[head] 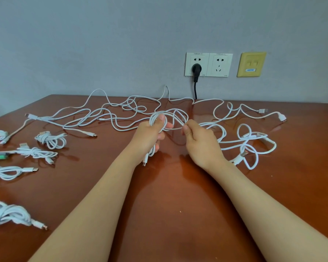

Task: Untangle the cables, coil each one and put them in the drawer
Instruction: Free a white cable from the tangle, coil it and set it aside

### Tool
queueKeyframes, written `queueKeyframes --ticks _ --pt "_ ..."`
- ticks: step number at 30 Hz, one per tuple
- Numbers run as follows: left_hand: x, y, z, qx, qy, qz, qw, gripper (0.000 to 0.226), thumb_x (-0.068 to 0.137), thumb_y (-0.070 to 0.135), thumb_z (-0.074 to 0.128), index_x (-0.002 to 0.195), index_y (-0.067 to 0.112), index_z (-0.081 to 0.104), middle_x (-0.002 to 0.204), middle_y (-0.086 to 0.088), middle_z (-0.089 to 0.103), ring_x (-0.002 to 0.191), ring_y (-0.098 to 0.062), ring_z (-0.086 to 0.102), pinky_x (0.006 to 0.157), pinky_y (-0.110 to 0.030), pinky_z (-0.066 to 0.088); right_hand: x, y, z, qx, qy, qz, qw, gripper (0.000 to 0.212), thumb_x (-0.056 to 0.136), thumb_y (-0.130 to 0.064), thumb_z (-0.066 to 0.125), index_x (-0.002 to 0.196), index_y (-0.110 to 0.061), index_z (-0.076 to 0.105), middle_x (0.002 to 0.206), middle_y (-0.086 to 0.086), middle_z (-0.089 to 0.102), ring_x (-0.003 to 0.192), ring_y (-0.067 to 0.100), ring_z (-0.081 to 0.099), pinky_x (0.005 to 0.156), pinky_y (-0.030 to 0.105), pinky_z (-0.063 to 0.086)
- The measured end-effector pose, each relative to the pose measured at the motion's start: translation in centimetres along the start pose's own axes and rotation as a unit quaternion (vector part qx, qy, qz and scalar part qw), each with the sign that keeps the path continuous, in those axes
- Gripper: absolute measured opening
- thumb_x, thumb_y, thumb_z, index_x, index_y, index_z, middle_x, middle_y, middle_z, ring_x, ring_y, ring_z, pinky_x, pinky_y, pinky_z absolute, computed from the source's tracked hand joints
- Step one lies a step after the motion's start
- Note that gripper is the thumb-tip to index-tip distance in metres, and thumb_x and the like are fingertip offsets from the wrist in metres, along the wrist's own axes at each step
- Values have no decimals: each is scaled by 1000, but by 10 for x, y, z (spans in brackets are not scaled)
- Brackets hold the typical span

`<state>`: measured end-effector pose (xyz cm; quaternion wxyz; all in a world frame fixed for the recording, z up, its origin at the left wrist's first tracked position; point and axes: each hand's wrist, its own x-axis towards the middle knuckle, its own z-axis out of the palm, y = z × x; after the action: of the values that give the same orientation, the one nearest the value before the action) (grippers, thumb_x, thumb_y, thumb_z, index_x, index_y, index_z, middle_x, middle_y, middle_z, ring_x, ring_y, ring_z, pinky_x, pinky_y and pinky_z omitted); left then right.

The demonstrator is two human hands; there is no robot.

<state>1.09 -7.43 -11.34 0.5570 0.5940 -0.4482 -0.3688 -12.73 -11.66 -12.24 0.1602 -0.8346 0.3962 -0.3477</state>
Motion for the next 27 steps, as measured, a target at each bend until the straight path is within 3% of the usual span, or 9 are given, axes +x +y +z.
queueKeyframes --ticks 4,8,12,15,17,20,23,25,27 --pt "-2 2 3 -11 -4 16 1000 31 95 40 47 84 18 65 41 11 30 33 -6 28 37 -17 27 0 -4 2 -4 -12 -13 1000 24 100 -23 35 93 -7 50 84 17 61 84 38 54 67 38 37" --pt "-3 5 8 -3 -10 36 999 37 95 38 49 63 25 63 40 10 29 33 -8 28 39 -18 27 -3 -7 4 -41 -52 -32 997 25 99 -24 35 104 -8 53 96 20 63 91 40 54 69 37 38" --pt "-2 3 10 34 -4 40 999 29 95 37 49 76 21 64 36 12 34 32 -6 33 39 -15 32 -2 -9 5 -73 -78 -58 993 29 99 -25 34 117 -12 53 101 18 64 95 38 56 73 37 40" --pt "0 0 9 75 25 36 996 36 95 38 50 61 25 55 34 13 41 30 -4 36 45 -20 35 -2 -12 6 -110 -99 -80 986 31 100 -28 31 118 -13 51 105 15 64 98 37 56 70 34 34" --pt "1 0 8 89 47 36 994 38 94 39 50 59 26 55 42 9 47 32 -4 39 50 -23 37 -3 -14 6 -124 -100 -86 984 32 100 -29 30 119 -14 49 107 14 63 99 36 55 69 32 31" --pt "1 3 9 121 68 34 990 35 95 42 47 66 25 58 61 -10 53 33 -7 44 53 -25 39 -3 -16 6 -155 -96 -97 978 33 98 -30 33 125 -16 44 108 14 62 100 35 55 69 33 30" --pt "2 4 6 142 86 28 986 35 97 41 44 68 24 56 60 -6 54 30 -2 46 51 -24 37 -4 -16 6 -181 -94 -107 973 31 97 -30 34 123 -16 43 106 14 61 98 35 55 68 32 29" --pt "3 3 4 132 92 19 987 37 97 39 44 68 21 57 60 -7 57 42 -2 54 50 -22 43 -4 -17 6 -187 -90 -114 972 34 97 -30 34 127 -17 42 108 14 61 100 34 54 68 32 29" --pt "5 1 6 43 93 3 995 36 97 33 47 70 15 59 67 -8 64 64 -17 64 58 -24 55 -3 -17 7 -188 -82 -118 972 41 97 -30 34 137 -21 37 110 13 61 103 34 54 70 34 32"
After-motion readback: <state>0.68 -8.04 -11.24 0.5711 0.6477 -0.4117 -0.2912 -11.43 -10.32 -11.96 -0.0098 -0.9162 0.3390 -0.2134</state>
